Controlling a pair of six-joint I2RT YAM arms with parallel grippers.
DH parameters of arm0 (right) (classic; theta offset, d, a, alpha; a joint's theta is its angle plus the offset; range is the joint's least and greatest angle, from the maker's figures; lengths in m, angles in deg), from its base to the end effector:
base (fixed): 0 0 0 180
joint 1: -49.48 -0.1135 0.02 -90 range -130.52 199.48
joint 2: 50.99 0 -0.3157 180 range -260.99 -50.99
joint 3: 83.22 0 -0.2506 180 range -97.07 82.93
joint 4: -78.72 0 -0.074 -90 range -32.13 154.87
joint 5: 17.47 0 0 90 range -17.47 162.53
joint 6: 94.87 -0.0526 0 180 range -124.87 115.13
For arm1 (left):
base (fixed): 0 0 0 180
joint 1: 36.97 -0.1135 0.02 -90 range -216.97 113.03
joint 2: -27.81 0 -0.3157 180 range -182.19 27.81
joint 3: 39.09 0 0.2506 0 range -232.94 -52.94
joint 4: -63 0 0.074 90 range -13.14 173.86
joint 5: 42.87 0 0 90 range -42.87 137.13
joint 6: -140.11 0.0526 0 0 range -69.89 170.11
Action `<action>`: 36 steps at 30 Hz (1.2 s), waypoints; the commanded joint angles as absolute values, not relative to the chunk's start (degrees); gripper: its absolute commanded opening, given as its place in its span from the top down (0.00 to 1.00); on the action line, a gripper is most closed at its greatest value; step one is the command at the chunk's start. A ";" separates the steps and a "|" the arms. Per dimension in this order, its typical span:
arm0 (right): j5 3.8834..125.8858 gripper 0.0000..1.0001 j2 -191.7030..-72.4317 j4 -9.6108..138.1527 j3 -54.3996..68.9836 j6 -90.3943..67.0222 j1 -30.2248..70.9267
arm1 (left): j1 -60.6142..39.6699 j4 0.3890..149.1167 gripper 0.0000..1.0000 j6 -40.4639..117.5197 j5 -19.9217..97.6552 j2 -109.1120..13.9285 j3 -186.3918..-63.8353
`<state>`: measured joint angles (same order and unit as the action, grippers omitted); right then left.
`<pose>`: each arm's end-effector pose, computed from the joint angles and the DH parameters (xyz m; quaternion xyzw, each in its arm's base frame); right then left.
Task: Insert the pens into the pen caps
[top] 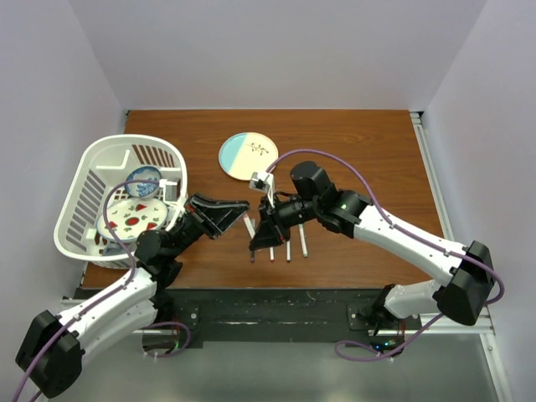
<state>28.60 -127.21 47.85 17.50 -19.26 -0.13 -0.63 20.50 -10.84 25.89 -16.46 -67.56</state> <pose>0.1627 0.2476 0.3813 -0.4244 0.6985 0.5254 0.2365 0.1055 -0.1013 0.3209 0.0434 0.5373 -0.6919 0.4802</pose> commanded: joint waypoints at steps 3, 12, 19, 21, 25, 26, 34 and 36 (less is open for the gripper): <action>45.62 1.00 -123.05 79.21 5.68 -14.02 7.82 | 5.74 55.47 1.00 -3.44 -7.99 -21.57 -64.89; 50.73 1.00 -123.41 77.35 4.09 -13.83 7.82 | 5.74 60.61 1.00 0.81 -5.34 -22.81 -64.73; 46.34 1.00 -126.22 77.69 5.91 -19.10 7.82 | 5.74 43.57 1.00 -7.89 -4.82 -20.26 -64.63; 44.24 0.96 -125.87 83.46 9.87 -23.75 7.73 | 5.74 43.20 1.00 -7.81 -1.66 -21.31 -67.16; 42.56 0.80 -122.98 87.10 21.01 -28.51 7.82 | 5.13 46.07 1.00 -6.68 2.12 -23.60 -74.20; 42.38 0.77 -121.66 86.93 23.14 -29.04 7.73 | 4.34 48.53 1.00 -5.45 3.52 -24.21 -76.48; 43.70 0.20 -94.55 70.42 48.08 -29.39 7.64 | -1.45 76.23 1.00 8.61 13.11 -32.65 -97.23; 45.18 0.18 -88.02 65.08 50.31 -30.09 7.64 | -3.65 81.22 1.00 11.07 16.09 -35.10 -98.29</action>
<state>41.35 -99.13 68.68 44.86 -27.59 7.98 -0.26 65.87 4.39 15.27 -31.84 -94.53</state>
